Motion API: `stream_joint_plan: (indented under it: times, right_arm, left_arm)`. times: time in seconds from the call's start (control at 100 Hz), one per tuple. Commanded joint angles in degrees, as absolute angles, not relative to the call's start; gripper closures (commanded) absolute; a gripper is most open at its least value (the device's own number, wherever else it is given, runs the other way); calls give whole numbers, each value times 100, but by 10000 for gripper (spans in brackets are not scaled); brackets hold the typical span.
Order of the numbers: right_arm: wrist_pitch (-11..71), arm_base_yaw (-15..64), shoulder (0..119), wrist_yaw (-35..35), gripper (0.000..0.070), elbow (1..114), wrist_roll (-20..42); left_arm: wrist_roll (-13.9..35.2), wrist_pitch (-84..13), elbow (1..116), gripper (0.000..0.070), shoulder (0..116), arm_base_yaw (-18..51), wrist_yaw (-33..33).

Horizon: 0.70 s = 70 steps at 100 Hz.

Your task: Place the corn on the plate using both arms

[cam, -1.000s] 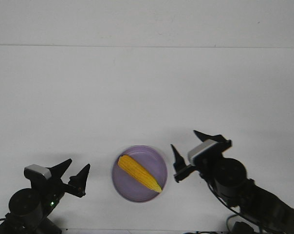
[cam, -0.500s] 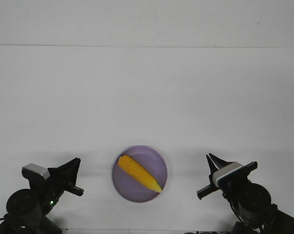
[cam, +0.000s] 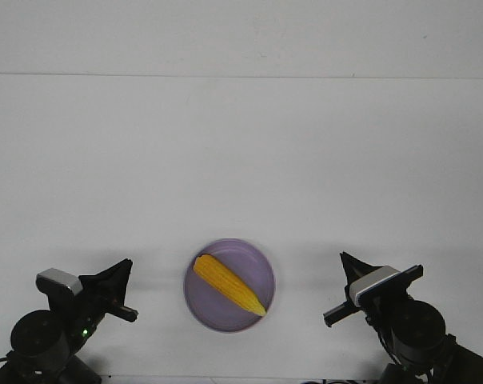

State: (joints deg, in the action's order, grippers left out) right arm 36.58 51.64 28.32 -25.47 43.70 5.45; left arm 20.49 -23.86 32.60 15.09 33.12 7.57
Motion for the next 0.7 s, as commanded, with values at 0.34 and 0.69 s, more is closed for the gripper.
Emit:
stream_joint_plan:
  times: [0.34,0.69]
  right_arm:
    - [3590,5210,2842,-2552,688,4414,615]
    - [3590,5210,2842,-2550,688,4414,615]
  left_arm:
    - [47,-1450,2414,688,1098,2016,1061]
    - [-211,108,239,688,73,370,1046]
